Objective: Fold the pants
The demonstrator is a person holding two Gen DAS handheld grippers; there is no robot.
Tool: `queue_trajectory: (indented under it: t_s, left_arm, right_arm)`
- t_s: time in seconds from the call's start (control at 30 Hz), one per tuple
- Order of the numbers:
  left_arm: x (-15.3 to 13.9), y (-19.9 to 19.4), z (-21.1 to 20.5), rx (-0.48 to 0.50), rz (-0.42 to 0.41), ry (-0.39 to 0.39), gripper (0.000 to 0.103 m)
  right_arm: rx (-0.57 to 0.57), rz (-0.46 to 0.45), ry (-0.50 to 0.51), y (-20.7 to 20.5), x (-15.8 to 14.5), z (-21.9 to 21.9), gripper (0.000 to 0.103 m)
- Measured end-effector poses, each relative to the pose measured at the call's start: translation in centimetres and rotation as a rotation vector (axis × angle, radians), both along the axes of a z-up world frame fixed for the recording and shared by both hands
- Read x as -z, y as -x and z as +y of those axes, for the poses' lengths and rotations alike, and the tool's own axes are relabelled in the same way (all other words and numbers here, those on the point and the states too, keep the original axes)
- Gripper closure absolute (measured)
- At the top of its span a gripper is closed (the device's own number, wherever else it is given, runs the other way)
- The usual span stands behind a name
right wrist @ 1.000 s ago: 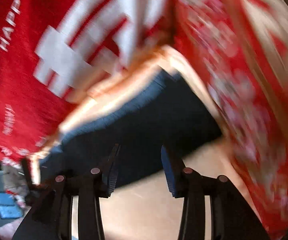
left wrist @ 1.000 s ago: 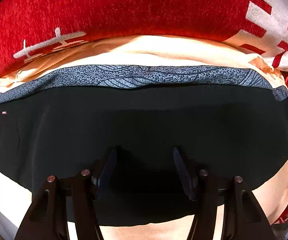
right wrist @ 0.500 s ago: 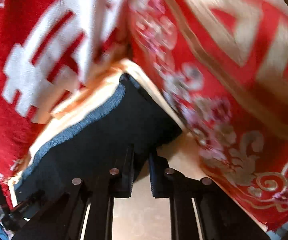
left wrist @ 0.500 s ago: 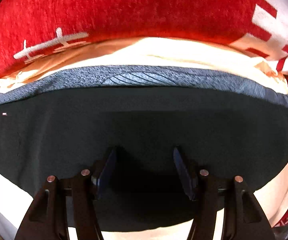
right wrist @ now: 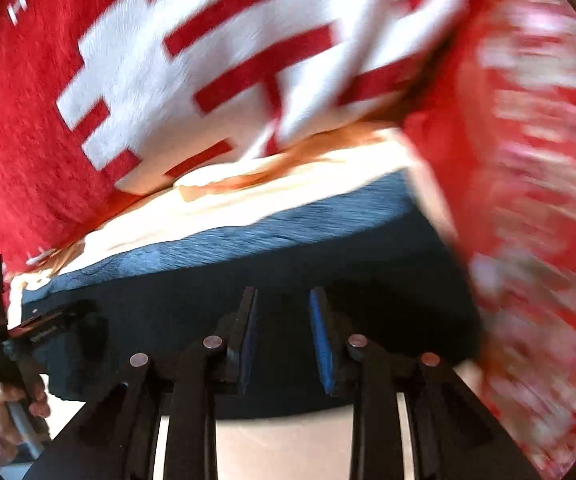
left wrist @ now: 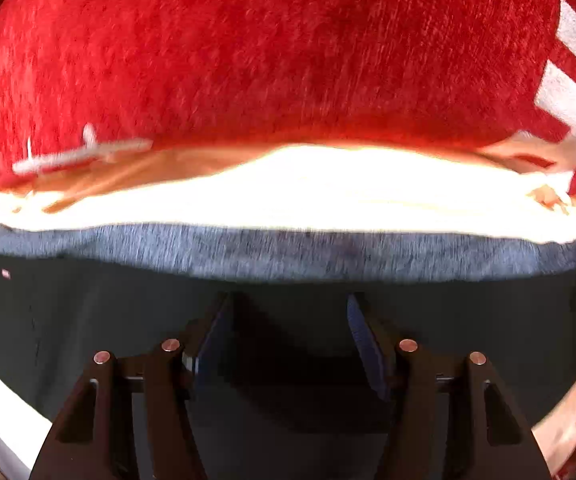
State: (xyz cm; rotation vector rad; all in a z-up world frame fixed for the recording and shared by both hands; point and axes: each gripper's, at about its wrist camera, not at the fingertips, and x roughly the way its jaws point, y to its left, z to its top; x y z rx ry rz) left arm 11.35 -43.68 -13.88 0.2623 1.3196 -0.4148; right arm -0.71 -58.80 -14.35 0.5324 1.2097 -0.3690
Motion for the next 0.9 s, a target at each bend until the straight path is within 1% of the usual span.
queue_trajectory:
  t_s: [0.03,0.07,0.1,0.17,0.2,0.27,0.3,0.33,0.43,0.47,0.53,0.6,0.77,0.83,0.87,0.9]
  left_arm:
    - [0.4,-0.3,-0.2,-0.003,-0.012,-0.003,0.032]
    - [0.9,-0.8,-0.3,-0.014,-0.013,-0.011,0.031]
    - [1.1,-1.3,-0.6,-0.028,-0.010,-0.005,0.031]
    - [1.2,-2.8,-1.2,-0.061,-0.004,0.000,0.031]
    - [1.1,-4.2,-1.3,-0.072,-0.003,-0.005,0.031]
    - [0.6,-5.3,-0.7,-0.093,-0.004,-0.007,0.031]
    - [0.3,-5.4,-0.3,-0.096,-0.003,-0.007,0.031]
    - [0.0,-5.5,0.2,-0.094,-0.004,-0.012,0.031]
    - [-1.1,-4.8,1.9,-0.079,0.000,-0.036,0.031]
    - [-1.3,-4.5,2.7,-0.079,0.005,-0.039,0.031]
    - [-1.6,-3.8,4.4,-0.084,0.019,-0.047,0.031]
    - [-1.6,-3.2,6.6,-0.101,0.039,-0.053,0.031]
    - [-1.2,-1.7,11.9,-0.115,0.072,-0.065,0.031]
    - [-1.2,-1.4,13.9,-0.107,0.070,-0.062,0.031]
    - [-1.2,-1.1,16.3,-0.101,0.066,-0.061,0.031]
    - [-0.9,-1.2,17.6,-0.096,0.065,-0.060,0.031]
  right_arm:
    - [-0.033,0.011,-0.024,-0.9,1.1,0.6,0.073]
    - [-0.068,0.036,-0.030,-2.1,2.5,1.3,0.073]
    - [-0.088,0.059,0.001,-2.9,3.8,1.9,0.073]
    - [-0.112,0.041,0.087,-4.0,4.1,2.3,0.076]
    - [-0.112,0.056,0.117,-5.1,4.6,1.9,0.076]
    - [-0.070,0.040,0.105,-6.1,4.3,1.2,0.076]
    - [-0.048,0.057,0.100,-6.2,4.0,0.8,0.076]
    - [-0.030,0.060,0.081,-6.1,3.6,0.5,0.076]
    - [0.000,0.025,0.013,-4.2,2.2,0.7,0.075]
    - [0.000,0.021,-0.003,-3.4,1.9,1.1,0.074]
    - [0.001,0.017,-0.047,-1.2,1.3,2.2,0.067]
    - [0.008,0.011,-0.111,0.7,1.0,3.8,0.067]
    - [0.018,0.006,-0.248,3.1,0.7,9.1,0.067]
    - [0.020,0.004,-0.314,3.3,1.7,12.3,0.066]
    - [0.016,0.002,-0.353,3.2,2.0,13.8,0.066]
    - [0.006,-0.003,-0.393,2.8,2.4,15.7,0.066]
